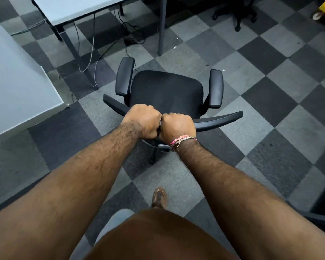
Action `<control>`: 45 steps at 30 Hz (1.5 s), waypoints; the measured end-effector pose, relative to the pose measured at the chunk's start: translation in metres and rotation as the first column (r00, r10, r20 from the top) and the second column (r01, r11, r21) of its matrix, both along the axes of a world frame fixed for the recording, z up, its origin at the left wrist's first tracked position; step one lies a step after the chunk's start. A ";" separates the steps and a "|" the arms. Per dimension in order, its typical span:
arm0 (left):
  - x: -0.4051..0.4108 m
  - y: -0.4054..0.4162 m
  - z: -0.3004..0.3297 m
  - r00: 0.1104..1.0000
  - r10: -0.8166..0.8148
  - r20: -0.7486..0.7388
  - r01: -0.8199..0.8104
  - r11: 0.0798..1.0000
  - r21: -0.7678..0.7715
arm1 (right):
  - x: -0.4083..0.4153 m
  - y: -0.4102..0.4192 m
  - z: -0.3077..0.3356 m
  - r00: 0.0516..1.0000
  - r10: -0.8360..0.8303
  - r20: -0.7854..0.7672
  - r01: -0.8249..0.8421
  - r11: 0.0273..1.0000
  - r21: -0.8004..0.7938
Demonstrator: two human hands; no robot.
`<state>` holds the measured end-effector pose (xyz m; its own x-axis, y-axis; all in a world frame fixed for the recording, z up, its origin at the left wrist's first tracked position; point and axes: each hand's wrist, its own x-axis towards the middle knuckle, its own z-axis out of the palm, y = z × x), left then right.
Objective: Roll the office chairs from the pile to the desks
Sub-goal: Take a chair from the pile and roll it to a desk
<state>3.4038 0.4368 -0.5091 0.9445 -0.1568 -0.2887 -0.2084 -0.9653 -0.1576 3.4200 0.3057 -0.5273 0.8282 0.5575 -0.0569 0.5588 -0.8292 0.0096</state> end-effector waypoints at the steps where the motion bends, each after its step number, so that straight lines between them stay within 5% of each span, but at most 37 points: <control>1: 0.011 0.000 -0.001 1.000 -0.014 0.002 0.014 1.000 -0.003 | 0.010 -0.001 0.000 1.000 -0.002 0.000 0.002 1.000 0.003; 25: 0.413 0.052 -0.005 0.901 -0.434 0.016 0.434 0.900 -0.033 | 0.368 0.048 -0.001 0.947 -0.320 0.012 0.320 0.945 -0.064; 45: 0.738 -0.023 -0.004 0.938 -0.345 0.021 0.345 0.939 0.014 | 0.697 -0.023 0.003 0.957 -0.288 -0.028 0.288 0.958 -0.016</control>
